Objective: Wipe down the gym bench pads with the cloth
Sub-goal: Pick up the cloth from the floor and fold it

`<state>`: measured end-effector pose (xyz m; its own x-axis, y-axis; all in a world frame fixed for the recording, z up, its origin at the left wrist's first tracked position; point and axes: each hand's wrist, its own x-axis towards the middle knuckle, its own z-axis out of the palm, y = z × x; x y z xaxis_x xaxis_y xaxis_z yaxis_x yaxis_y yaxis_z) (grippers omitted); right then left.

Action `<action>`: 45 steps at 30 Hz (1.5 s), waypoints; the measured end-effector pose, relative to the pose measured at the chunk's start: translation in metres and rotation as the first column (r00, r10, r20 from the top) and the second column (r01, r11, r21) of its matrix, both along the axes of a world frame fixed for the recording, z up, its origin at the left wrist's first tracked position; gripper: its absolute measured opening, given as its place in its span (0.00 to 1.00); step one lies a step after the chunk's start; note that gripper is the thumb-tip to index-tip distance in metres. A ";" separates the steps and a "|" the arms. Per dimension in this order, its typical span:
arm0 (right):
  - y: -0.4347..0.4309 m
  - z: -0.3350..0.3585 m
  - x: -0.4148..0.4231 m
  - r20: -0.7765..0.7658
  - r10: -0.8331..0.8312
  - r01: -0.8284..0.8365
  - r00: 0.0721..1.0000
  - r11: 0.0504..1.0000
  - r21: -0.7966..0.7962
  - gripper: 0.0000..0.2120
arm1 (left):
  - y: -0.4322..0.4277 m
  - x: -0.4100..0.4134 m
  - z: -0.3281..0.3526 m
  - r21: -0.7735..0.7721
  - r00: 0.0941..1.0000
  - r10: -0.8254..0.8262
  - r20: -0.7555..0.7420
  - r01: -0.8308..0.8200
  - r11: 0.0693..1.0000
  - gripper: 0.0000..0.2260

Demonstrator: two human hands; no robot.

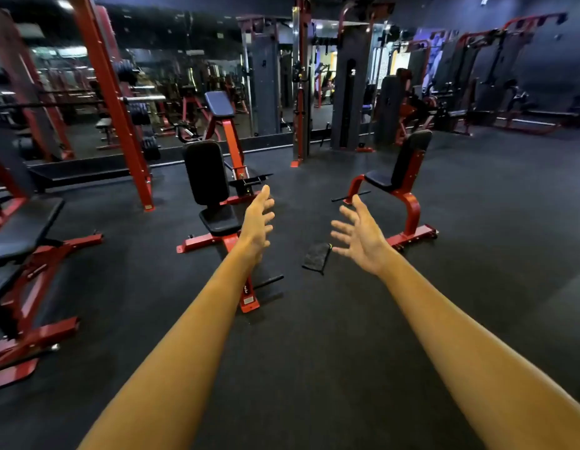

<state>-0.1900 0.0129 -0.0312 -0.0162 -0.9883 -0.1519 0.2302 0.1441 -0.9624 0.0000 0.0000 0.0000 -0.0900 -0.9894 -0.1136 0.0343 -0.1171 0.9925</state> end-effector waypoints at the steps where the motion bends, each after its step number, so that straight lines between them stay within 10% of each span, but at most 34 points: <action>1: -0.005 0.002 0.001 0.020 -0.015 0.015 1.000 1.000 -0.004 0.32 | -0.002 -0.001 -0.002 0.013 1.000 -0.002 -0.027 0.002 1.000 0.28; 45: -0.877 -0.208 -0.310 0.003 -0.126 0.113 0.992 0.896 0.429 0.29 | -0.873 -0.312 -0.228 0.397 0.996 0.052 0.073 -0.077 0.915 0.26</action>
